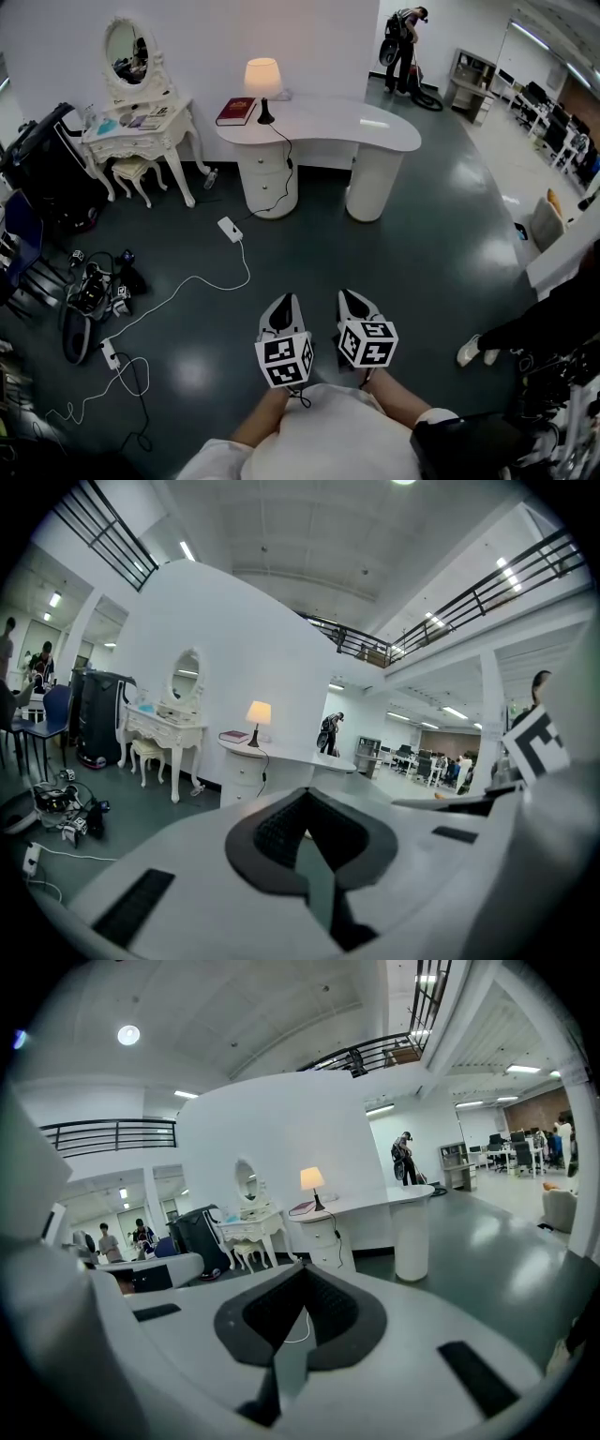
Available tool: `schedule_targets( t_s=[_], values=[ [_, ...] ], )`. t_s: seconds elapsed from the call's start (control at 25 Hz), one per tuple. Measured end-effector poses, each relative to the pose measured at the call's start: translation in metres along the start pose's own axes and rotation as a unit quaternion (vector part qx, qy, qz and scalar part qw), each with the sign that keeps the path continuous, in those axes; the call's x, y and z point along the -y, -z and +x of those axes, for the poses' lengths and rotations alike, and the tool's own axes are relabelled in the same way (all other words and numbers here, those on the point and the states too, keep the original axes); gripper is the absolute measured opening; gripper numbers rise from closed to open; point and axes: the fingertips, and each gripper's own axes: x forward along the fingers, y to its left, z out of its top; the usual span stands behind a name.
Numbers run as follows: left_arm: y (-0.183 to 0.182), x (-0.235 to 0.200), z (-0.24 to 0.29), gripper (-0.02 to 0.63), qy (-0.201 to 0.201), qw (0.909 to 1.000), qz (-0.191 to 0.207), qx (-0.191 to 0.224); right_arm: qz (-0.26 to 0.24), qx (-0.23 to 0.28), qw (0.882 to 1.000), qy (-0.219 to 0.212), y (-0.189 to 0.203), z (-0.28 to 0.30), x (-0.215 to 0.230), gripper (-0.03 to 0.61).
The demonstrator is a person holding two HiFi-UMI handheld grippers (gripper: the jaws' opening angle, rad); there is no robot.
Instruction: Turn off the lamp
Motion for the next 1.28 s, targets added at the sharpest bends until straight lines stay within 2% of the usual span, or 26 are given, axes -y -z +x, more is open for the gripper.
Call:
schedule_targets(
  t_s=[0.28,0.68,1.28],
  values=[
    [0.003,-0.019,0.014,0.007,0.009,0.9999,0.004,-0.010,0.012,-0.004,1.000,0.022,0.009,0.008,0.001,-0.002],
    [0.009,-0.023,0.063,0.008,0.021,0.9992,0.020,-0.028,0.038,-0.014,0.998,0.050,0.010,0.044,0.037,-0.002],
    [-0.022,-0.017,0.179,0.008,0.000,0.9991,0.018,-0.037,0.035,-0.021,0.999,0.022,-0.054,0.139,0.095,-0.002]
  ],
)
